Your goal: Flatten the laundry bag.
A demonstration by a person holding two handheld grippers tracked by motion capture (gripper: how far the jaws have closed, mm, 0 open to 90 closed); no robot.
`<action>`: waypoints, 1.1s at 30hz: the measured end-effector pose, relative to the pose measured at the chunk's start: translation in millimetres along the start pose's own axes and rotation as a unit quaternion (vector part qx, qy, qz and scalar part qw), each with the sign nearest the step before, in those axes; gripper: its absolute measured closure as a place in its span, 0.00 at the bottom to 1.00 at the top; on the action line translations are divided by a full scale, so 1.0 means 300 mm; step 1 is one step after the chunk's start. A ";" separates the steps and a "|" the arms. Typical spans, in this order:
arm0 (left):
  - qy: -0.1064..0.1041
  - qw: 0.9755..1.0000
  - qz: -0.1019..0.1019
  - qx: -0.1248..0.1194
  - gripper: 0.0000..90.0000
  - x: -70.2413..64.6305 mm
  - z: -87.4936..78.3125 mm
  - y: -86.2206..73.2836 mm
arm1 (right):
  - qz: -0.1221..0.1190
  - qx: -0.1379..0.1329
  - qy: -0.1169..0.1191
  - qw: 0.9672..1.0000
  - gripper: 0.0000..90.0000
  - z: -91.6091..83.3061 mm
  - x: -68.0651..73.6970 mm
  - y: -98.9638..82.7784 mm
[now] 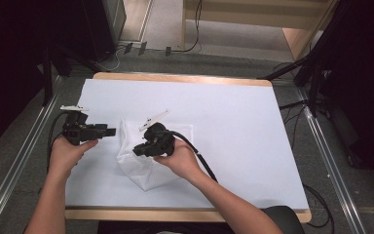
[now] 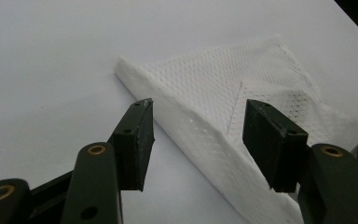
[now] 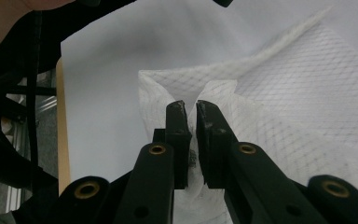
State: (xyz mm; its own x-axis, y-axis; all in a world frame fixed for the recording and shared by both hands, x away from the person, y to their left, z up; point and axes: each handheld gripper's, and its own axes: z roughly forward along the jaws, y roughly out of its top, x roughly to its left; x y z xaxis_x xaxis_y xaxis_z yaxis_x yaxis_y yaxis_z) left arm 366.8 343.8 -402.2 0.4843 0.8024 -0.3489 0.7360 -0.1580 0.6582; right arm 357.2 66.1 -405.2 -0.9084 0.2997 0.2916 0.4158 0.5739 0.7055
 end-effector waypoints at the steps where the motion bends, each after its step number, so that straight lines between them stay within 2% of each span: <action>1: 0.000 1.000 0.000 0.000 0.49 0.000 0.000 0.000 | 0.002 0.003 -0.001 1.000 0.94 0.003 0.001 -0.001; 7: 0.000 1.000 0.000 0.002 0.49 0.001 0.003 0.000 | 0.000 -0.014 -0.001 1.000 0.80 -0.036 -0.003 0.008; 11: 0.000 1.000 0.003 0.003 0.49 0.000 0.005 0.000 | -0.004 -0.026 -0.010 1.000 0.67 -0.079 -0.008 0.013; 13: 0.001 1.000 0.002 0.004 0.49 -0.001 0.006 0.000 | -0.004 -0.030 -0.015 0.999 0.64 -0.100 -0.013 0.015; 19: 0.001 1.000 0.002 0.003 0.49 -0.005 0.006 0.001 | 0.007 -0.046 -0.032 0.998 0.63 -0.164 -0.048 0.009; 27: 0.002 1.000 0.005 0.005 0.49 -0.031 0.006 0.014 | 0.025 -0.058 -0.058 0.996 0.71 -0.234 -0.113 -0.023; 33: -0.002 1.000 0.023 0.018 0.49 -0.067 0.030 0.029 | 0.044 -0.051 -0.080 0.995 0.72 -0.248 -0.165 -0.066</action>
State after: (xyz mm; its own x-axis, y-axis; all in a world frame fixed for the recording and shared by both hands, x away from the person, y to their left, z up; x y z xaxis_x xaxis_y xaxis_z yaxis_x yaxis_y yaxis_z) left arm 367.7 321.1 -395.4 0.5196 0.7917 -0.3214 0.7297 -0.2154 0.6490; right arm 390.7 -16.9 -385.7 -0.8467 0.4671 0.2547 0.4796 0.4627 0.7456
